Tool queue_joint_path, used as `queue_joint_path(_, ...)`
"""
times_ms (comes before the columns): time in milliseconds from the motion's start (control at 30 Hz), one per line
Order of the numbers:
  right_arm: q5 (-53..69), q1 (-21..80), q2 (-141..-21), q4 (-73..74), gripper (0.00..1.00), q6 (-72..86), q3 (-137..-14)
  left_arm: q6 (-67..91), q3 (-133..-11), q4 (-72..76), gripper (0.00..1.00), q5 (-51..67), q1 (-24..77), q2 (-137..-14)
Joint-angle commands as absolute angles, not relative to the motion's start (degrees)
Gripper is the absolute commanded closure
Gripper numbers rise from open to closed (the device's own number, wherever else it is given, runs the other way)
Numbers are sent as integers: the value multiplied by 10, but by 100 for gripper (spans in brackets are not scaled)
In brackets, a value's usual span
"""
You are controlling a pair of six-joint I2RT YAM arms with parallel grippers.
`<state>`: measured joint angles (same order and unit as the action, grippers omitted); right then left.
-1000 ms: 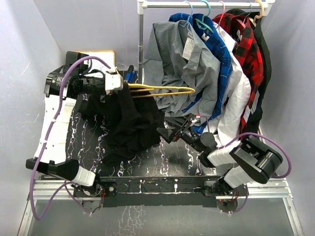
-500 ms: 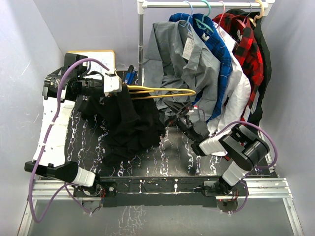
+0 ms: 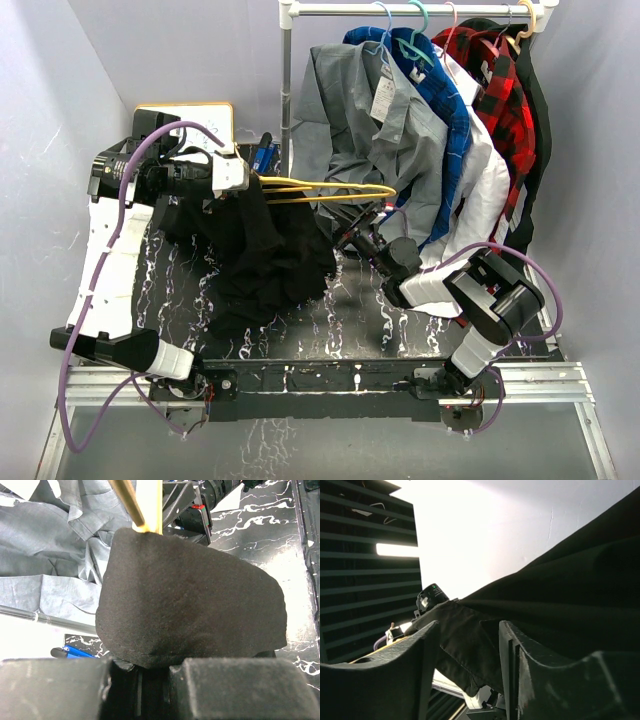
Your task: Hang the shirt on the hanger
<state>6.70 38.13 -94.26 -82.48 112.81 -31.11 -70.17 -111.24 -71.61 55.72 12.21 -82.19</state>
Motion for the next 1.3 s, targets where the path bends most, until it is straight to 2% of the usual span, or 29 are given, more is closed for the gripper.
queue_joint_path(0,98,380,-943,-1040,56,1135,-342,-722,-1106,-711,100,571,123,-810)
queue_joint_path(100,100,380,-940,-1040,66,1140,-339,-726,-1103,-709,100,567,123,-810)
queue_joint_path(233,100,380,-934,-1040,95,1142,-335,-730,-1099,-708,100,561,124,-811)
queue_joint_path(267,100,380,-932,-1040,100,1141,-333,-730,-1100,-708,100,559,123,-810)
queue_joint_path(300,99,380,-929,-1040,100,1139,-329,-731,-1101,-708,100,559,124,-810)
queue_joint_path(333,104,376,-927,-1040,96,1132,-324,-730,-1106,-710,100,561,124,-811)
queue_joint_path(400,125,364,-924,-1026,61,1113,-309,-728,-1118,-715,100,569,123,-812)
queue_joint_path(433,126,361,-922,-1021,47,1109,-290,-726,-1123,-718,100,573,124,-812)
queue_joint_path(467,119,360,-923,-1024,38,1108,-275,-724,-1127,-719,100,576,124,-812)
queue_joint_path(600,99,357,-927,-1040,20,1102,-242,-718,-1134,-720,100,582,123,-810)
queue_joint_path(733,103,357,-925,-1027,15,1095,-248,-716,-1136,-721,100,585,124,-809)
queue_joint_path(1000,121,365,-911,-991,20,1110,-322,-717,-1113,-709,100,587,124,-810)
queue_joint_path(1267,134,373,-906,-986,20,1132,-346,-720,-1114,-701,100,583,124,-817)
